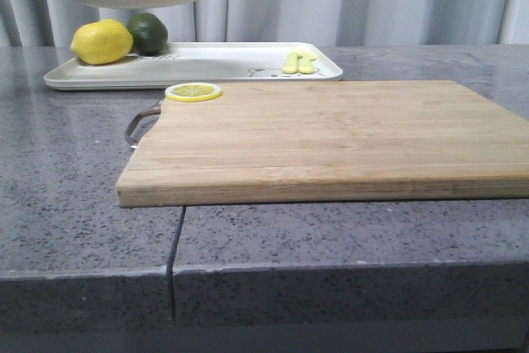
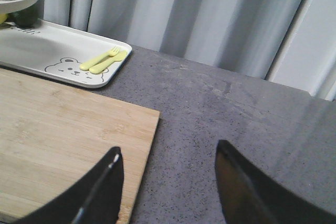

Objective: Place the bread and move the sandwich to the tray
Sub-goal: 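Lift the plate with the left gripper and carry it over the tray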

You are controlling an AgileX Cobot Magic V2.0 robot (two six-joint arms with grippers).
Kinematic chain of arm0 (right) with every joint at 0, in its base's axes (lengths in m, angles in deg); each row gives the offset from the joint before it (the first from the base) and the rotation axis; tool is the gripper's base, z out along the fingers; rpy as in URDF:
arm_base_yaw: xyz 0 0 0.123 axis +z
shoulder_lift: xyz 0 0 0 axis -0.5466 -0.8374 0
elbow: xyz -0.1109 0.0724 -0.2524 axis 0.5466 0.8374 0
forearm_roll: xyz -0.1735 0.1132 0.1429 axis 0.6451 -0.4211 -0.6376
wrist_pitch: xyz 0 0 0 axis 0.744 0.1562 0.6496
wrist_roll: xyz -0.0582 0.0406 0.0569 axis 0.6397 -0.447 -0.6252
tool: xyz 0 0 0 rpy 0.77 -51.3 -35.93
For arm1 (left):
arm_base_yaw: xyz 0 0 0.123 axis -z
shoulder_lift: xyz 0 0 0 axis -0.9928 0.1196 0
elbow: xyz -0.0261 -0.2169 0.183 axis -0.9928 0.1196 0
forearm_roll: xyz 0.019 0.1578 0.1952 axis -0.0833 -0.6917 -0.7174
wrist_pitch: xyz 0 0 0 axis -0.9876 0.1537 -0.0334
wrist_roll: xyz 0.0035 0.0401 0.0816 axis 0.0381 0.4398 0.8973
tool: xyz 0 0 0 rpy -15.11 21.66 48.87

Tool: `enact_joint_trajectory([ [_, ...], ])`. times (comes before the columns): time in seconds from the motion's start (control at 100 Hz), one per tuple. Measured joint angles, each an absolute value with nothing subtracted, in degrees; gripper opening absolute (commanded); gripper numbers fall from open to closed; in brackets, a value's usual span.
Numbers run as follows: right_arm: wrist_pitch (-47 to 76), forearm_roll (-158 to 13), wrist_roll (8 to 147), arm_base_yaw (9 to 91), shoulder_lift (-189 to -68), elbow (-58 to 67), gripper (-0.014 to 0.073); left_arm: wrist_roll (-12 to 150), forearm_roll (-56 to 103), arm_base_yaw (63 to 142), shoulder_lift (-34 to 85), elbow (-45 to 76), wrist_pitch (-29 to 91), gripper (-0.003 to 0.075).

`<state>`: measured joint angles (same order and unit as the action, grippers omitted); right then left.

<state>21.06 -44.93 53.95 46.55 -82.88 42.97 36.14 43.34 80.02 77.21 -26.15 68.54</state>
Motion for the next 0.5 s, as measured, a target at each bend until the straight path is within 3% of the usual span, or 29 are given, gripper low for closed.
enact_joint_trajectory([
  [0.5, 21.93, -44.93, 53.95, 46.55, -82.88, 42.97, 0.0403, 32.16, 39.46, 83.43, 90.37, -41.27, 71.36, -0.002],
])
